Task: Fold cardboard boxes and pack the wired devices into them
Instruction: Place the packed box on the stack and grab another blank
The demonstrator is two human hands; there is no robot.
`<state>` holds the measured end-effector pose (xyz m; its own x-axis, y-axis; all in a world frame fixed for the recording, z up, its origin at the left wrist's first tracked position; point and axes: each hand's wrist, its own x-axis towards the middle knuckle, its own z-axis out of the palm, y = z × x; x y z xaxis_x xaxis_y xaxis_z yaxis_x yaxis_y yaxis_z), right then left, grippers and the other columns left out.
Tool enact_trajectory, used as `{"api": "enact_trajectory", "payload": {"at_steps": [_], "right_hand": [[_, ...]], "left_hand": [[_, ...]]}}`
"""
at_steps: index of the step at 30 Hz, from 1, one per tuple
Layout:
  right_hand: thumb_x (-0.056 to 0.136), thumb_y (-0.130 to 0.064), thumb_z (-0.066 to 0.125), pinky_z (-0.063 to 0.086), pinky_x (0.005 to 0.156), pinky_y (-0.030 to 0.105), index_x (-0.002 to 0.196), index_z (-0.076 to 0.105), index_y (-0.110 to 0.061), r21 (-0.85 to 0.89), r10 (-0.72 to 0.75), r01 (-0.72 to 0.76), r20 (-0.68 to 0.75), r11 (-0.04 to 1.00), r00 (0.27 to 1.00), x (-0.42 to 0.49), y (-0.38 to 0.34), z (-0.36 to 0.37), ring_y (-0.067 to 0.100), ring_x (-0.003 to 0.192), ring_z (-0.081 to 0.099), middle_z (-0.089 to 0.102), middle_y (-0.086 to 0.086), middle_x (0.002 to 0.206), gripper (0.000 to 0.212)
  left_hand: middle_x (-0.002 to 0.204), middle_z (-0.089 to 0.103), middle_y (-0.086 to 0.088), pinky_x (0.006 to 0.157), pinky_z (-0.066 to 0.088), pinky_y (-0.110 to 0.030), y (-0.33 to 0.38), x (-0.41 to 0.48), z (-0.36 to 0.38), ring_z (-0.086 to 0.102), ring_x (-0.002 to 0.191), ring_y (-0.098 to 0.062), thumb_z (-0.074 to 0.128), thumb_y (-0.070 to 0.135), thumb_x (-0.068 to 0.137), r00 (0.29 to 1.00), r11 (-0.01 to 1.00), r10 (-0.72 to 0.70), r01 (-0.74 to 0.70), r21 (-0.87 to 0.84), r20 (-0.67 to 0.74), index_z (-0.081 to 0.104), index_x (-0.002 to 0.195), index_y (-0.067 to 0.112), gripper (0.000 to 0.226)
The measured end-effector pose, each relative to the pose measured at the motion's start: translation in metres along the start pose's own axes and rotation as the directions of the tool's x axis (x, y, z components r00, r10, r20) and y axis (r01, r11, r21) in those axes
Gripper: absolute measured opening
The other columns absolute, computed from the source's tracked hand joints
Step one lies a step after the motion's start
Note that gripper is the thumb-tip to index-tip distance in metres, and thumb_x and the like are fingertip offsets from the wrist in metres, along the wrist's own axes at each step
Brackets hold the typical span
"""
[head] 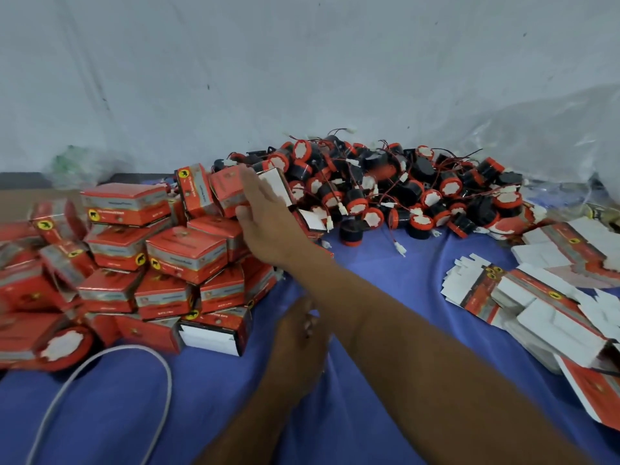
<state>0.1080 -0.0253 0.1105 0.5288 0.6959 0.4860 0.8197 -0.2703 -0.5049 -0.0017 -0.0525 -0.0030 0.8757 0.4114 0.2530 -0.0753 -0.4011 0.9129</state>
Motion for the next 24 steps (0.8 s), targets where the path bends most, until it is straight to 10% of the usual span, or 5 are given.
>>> {"api": "enact_trajectory", "payload": {"at_steps": [4,7,11,14,24], "right_hand": [[0.102,-0.019,0.056,0.023,0.108,0.018,0.151,0.037,-0.005,0.061,0.140,-0.136,-0.066,0.989,0.988,-0.046,0.025,-0.035,0.027,0.145,0.031,0.030,0.015,0.160,0.054],[0.096,-0.027,0.065,0.032,0.107,0.030,0.141,0.051,-0.005,-0.266,0.361,-0.369,-0.080,0.891,0.929,-0.105,0.086,-0.085,0.035,0.133,0.043,0.046,0.016,0.146,0.051],[0.080,-0.064,0.070,0.021,0.118,0.054,0.155,0.019,-0.013,-0.618,0.840,-0.724,-0.184,0.306,0.511,-0.184,0.156,-0.158,0.043,0.150,0.009,0.013,0.022,0.162,0.104],[0.077,-0.068,0.070,0.025,0.115,0.054,0.155,0.018,-0.013,-0.501,0.879,-0.842,-0.290,0.198,0.379,-0.222,0.181,-0.193,0.044,0.148,0.013,0.015,0.023,0.160,0.108],[0.096,-0.011,0.047,0.041,0.076,0.029,0.100,0.067,-0.009,-0.721,0.670,-0.669,-0.406,0.183,0.621,-0.244,0.182,-0.191,0.028,0.098,0.067,0.070,0.010,0.102,0.021]], "left_hand": [[0.077,0.068,0.000,0.070,0.051,-0.029,0.000,0.001,0.004,0.065,0.074,-0.015,0.058,0.003,0.095,0.999,0.996,-0.031,0.032,-0.082,0.015,0.065,0.089,0.024,0.022],[0.076,0.070,0.006,0.068,0.052,-0.022,0.001,0.001,0.005,0.066,0.072,-0.011,0.060,0.008,0.096,1.000,0.998,0.002,0.000,-0.065,0.030,0.066,0.088,0.028,0.022],[0.075,0.068,0.002,0.071,0.054,-0.037,0.000,0.000,0.005,0.064,0.071,-0.019,0.060,0.011,0.096,0.998,1.000,0.004,-0.002,-0.029,0.066,0.068,0.085,0.023,0.018],[0.078,0.069,0.001,0.075,0.056,-0.044,0.004,-0.001,0.005,0.066,0.074,-0.021,0.060,0.012,0.096,0.998,0.999,-0.029,0.031,-0.031,0.064,0.069,0.086,0.022,0.016],[0.080,0.072,0.009,0.075,0.053,-0.032,0.004,-0.002,0.006,0.066,0.076,-0.004,0.061,0.013,0.096,0.997,0.996,-0.055,0.050,0.079,0.058,0.070,0.085,0.026,0.019]]}}
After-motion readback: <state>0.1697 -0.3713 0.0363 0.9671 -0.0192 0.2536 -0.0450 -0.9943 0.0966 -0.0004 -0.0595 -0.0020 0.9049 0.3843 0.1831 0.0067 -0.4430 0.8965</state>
